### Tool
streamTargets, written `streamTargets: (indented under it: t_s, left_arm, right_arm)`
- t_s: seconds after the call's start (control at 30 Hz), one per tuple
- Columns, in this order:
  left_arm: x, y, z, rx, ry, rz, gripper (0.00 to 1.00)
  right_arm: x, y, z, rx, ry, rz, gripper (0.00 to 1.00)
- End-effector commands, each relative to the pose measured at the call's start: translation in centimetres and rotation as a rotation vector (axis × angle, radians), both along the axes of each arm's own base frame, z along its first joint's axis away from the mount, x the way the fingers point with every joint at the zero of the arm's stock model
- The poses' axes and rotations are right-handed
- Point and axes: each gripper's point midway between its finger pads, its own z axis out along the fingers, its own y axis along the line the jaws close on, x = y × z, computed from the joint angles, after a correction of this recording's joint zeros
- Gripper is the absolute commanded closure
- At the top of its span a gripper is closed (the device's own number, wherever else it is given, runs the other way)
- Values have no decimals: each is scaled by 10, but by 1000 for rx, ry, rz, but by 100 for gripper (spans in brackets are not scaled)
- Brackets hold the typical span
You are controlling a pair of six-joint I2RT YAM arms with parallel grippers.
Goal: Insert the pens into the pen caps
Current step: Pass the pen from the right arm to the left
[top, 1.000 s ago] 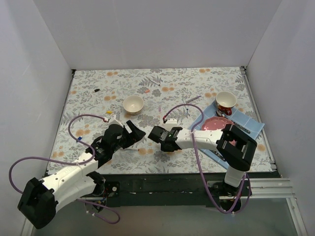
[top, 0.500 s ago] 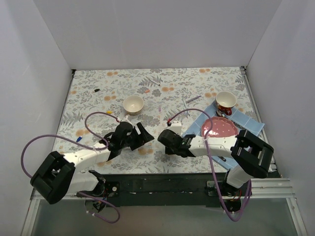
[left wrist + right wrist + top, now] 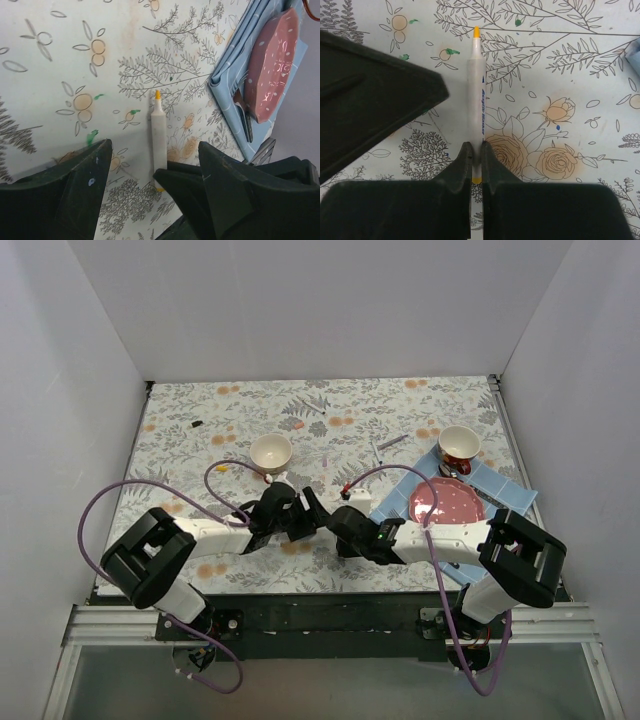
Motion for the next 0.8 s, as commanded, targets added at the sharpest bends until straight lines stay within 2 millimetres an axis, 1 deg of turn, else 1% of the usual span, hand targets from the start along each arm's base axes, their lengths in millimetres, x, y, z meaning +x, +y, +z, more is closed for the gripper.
streamTargets:
  t_s: [0.0,0.03,0.17,0.27,0.37,0.43,0.47,0.53,0.57,0.6,0.67,0.7,0.73,0.77]
  left_arm:
    - [10,-20,8,-18,-32,-21,32]
    - [12,-21,5,-6,-26,-19,33]
    - [9,-17,-10,29,9,-12,35]
    - [6,-16,-16,32,27,-9,35]
    - [3,-20,-15,15,31,-25,39]
    - [4,-24,-11,-4,22,-33,41]
    - [1,-27,-10,-14,25,-46,48]
    - [0,-32,-3,-41,18,-59,59]
    - [-1,-33,-1,-52,16,-67,67]
    - [-4,-36,3,-71,21,-80,77]
    - [-5,-40,10,-101,16,-95,86]
    - [-9,-42,14,-120,21,-109,95]
    - [-9,-43,18,-136,14,-115,100]
    - [-10,-44,22,-151,10,-122,100]
  right_arm:
    - [2,13,15,71,-35,22,99]
    - [1,14,17,77,-35,23,99]
    - [3,11,22,80,-54,7,99]
    - [4,10,27,97,-70,-5,99]
    - [3,12,33,120,-85,-4,99]
    - [3,14,36,130,-88,2,99]
    - [4,14,37,129,-91,0,99]
    - [4,15,38,134,-93,3,99]
    - [3,15,39,137,-92,5,99]
    - [2,15,39,138,-92,8,99]
    - [1,15,39,143,-88,11,99]
    - [0,14,39,146,-86,13,99]
    - [-2,14,38,150,-82,18,99]
    - [-2,15,39,155,-78,21,99]
